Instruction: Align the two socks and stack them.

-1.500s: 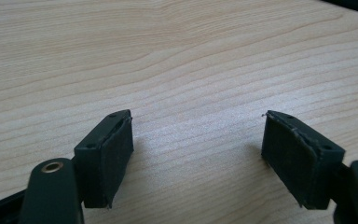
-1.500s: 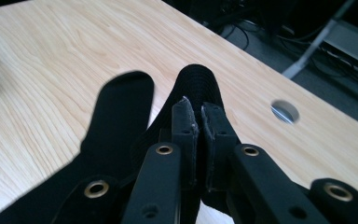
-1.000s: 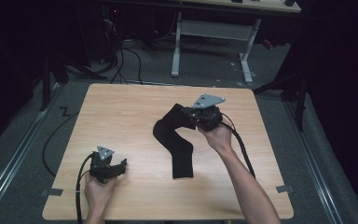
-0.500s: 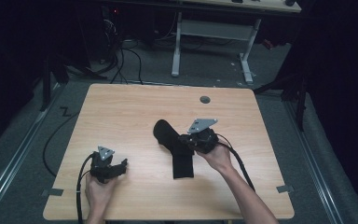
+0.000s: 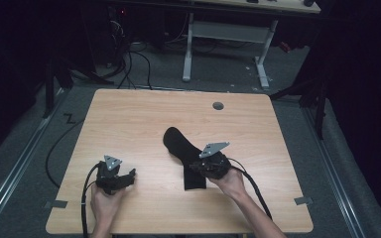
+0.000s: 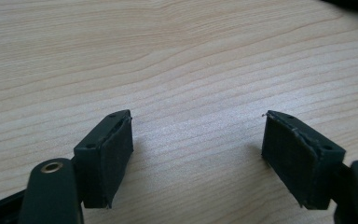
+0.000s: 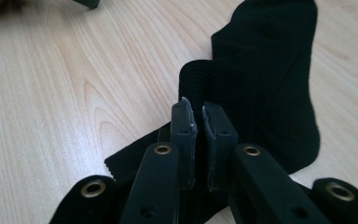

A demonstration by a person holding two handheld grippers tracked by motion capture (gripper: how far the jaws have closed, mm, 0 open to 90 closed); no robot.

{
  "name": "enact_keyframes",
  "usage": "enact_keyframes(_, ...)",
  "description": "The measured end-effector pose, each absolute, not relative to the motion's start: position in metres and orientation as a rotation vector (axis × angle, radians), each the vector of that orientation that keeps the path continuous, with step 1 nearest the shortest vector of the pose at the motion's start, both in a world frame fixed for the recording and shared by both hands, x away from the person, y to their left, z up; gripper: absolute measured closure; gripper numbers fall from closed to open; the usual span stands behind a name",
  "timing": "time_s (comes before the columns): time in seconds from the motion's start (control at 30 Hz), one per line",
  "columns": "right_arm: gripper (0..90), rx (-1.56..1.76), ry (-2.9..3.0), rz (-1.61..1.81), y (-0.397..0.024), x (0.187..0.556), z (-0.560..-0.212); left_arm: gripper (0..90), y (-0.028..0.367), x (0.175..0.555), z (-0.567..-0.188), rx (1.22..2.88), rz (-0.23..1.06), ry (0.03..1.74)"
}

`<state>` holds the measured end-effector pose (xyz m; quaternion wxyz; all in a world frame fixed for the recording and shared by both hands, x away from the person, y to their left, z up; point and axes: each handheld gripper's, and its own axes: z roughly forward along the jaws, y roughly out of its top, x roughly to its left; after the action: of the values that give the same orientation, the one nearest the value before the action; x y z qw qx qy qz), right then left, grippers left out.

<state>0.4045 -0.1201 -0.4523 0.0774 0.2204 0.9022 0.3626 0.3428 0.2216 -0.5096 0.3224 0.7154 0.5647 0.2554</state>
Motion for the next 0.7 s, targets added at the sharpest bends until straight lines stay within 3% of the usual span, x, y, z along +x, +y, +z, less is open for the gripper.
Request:
enact_keyframes(0.5, 84.1, 0.652, 2.754, 1.225, -0.129, 0.402, -0.442, 24.9, 0.221, 0.343, -0.509, 1.880, 0.670, 1.483)
enact_keyframes(0.7, 83.4, 0.600, 2.724, 1.080, -0.124, 0.401, -0.450, 24.9, 0.221, 0.343, -0.510, 1.880, 0.670, 1.482)
